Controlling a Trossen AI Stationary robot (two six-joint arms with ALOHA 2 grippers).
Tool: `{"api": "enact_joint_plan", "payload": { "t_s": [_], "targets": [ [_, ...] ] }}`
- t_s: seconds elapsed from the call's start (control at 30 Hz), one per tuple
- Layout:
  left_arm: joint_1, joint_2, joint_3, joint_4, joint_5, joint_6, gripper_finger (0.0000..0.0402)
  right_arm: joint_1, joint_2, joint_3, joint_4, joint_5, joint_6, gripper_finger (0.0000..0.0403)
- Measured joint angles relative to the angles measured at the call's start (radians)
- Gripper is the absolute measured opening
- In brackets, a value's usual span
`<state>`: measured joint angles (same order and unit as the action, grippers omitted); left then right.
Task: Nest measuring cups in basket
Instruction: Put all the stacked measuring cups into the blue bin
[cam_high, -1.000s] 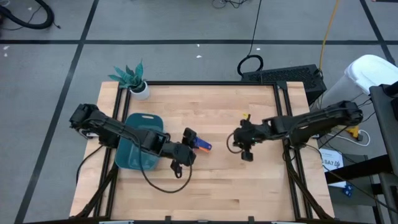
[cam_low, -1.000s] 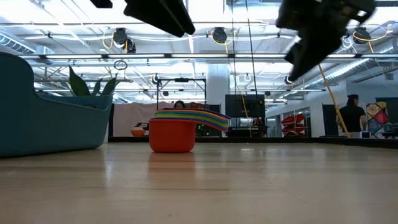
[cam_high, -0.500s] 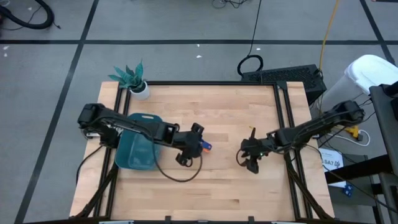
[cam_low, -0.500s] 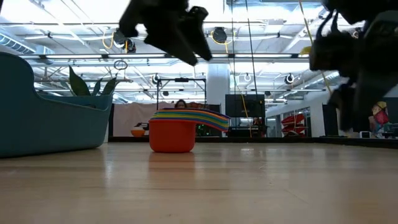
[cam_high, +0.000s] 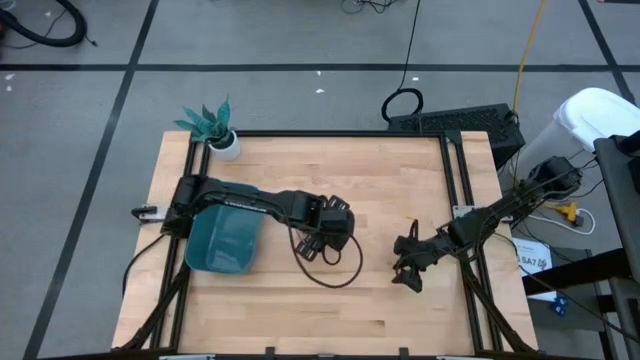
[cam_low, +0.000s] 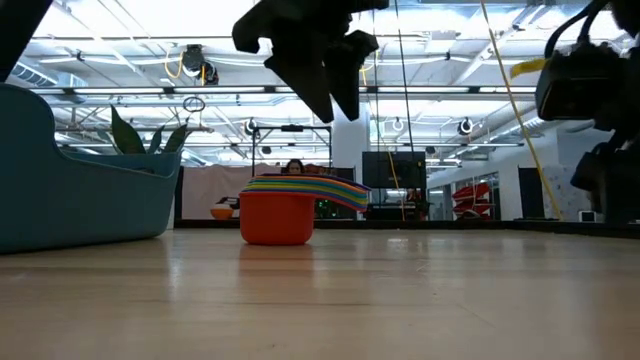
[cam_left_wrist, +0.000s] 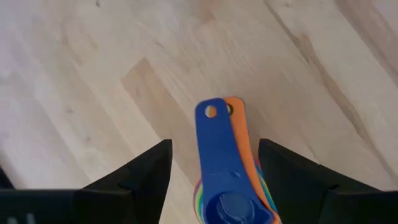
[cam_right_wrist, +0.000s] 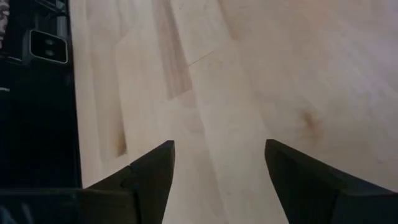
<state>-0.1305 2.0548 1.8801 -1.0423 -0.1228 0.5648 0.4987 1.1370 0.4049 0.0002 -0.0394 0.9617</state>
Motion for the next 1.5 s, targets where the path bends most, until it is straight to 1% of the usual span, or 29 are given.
{"api": "enact_joint_plan", "payload": {
  "t_s": [0.07,0.37,0.6,0.9,1.07,1.2,1.37,1.5],
  "targets": [
    [0.002,0.009,0.020,-0.026,0.009,0.001,0.0240,0.027,0.000,0.000,-0.001,0.029,0.012,0.0241],
    [0.019,0.015,0.019,-0.061,0.036,-0.024,0.0252,0.102,0.000,0.000,0.057,0.140,0.022,0.0240],
    [0.026,0.021,0.018,-0.053,0.036,-0.016,0.0253,0.131,0.000,0.000,0.112,0.171,0.025,0.0240],
    [0.052,0.024,0.018,-0.055,0.046,-0.037,0.0253,0.139,0.000,0.000,0.113,0.174,0.047,0.0240],
    [0.050,0.032,0.018,-0.054,0.086,-0.073,0.0253,0.139,0.000,0.000,0.113,0.174,0.047,0.0240],
    [0.043,0.063,0.018,-0.054,0.086,-0.085,0.0253,0.139,0.000,0.000,0.113,0.174,0.045,0.0240],
    [0.045,0.091,0.021,-0.053,0.054,-0.078,0.0253,0.139,0.001,0.000,0.117,0.173,0.047,0.0240],
    [0.048,0.089,0.022,-0.054,0.074,-0.087,0.0253,0.139,0.000,0.000,0.121,0.173,0.047,0.0240]
  ]
}}
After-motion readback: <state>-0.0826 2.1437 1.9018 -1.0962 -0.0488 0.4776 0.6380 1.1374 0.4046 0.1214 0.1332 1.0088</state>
